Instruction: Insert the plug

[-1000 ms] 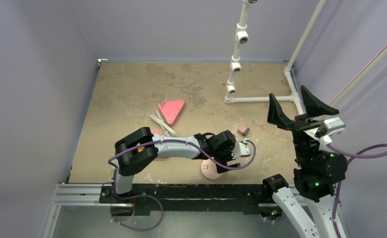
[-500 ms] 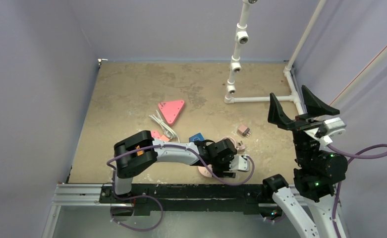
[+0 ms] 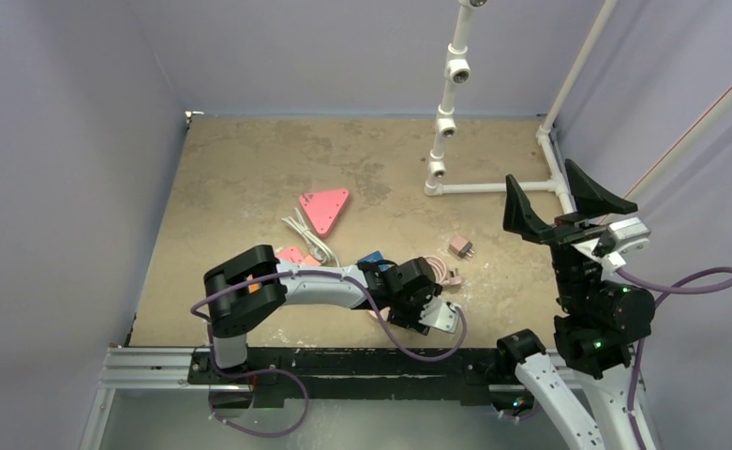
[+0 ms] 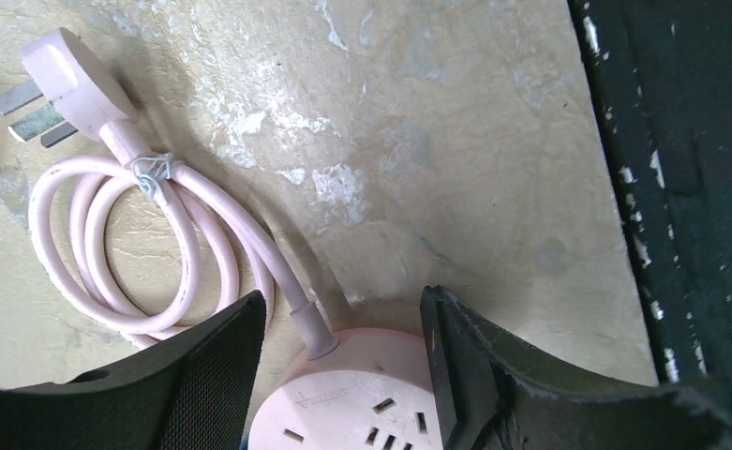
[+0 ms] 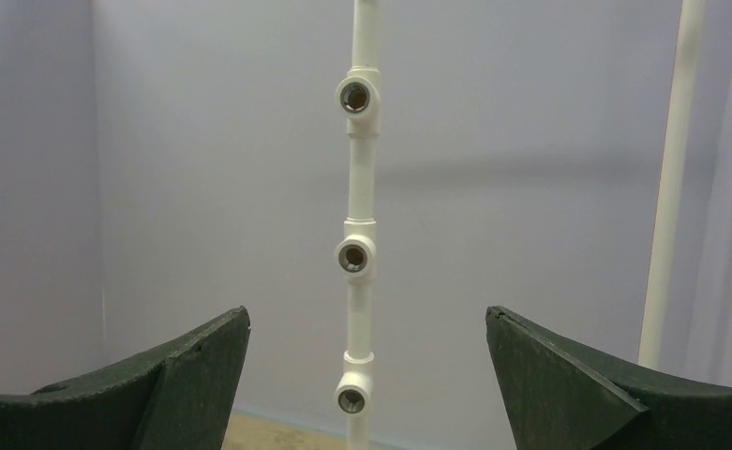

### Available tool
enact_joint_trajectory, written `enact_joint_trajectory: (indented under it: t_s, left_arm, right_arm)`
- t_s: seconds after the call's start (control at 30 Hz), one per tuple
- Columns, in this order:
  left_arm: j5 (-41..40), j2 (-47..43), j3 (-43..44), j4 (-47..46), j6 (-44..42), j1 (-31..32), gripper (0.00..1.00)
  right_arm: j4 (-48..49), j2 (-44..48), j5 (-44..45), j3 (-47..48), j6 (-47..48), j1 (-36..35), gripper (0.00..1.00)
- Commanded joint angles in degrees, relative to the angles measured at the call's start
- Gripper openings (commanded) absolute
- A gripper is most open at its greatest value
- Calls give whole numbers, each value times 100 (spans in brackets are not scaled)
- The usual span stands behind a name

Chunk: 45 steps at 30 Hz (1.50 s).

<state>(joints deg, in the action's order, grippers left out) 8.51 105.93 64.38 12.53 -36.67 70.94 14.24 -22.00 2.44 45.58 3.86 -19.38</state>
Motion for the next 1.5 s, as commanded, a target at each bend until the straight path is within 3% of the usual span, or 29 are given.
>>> enact_joint_trajectory:
  t_s: [0.0, 0.4, 0.47, 0.53, 0.6, 0.67, 0.93, 1.07, 1.23, 1.47]
  left_arm:
    - [40, -219, 13, 114, -854, -193, 61]
    - [309, 33, 163, 80, -2049, -489, 63]
    - [373, 29, 176, 127, -2178, -510, 66]
    - [460, -3, 245, 198, -2201, -514, 75]
    - [597, -77, 476, 385, -1932, -517, 92]
    - [649, -197, 746, 619, -1574, -519, 99]
    - [666, -1232, 1059, 1299, -414, -827, 99]
    - [948, -1754, 1223, 1851, 282, -1419, 99]
    - [932, -2445, 773, 1990, 707, -2522, 99]
    - [821, -2343, 594, 1748, 719, -3932, 99]
  right_arm:
    - [139, -96, -144, 37, -102, 26, 99]
    - [132, -234, -112, 35, -198, 24, 99]
    - [123, -265, -104, 15, -217, 28, 99]
    - [125, -341, -85, 25, -234, 30, 99]
    - [115, -499, -91, 73, -234, 26, 99]
    - [127, -736, -122, 138, -235, 28, 99]
    - [223, -1411, -171, 425, -213, 25, 99]
    - [184, -1754, -512, 473, -336, 20, 99]
    - [294, -2343, -716, 440, -628, -262, 99]
    - [792, -3138, -227, 344, -672, -1214, 99]
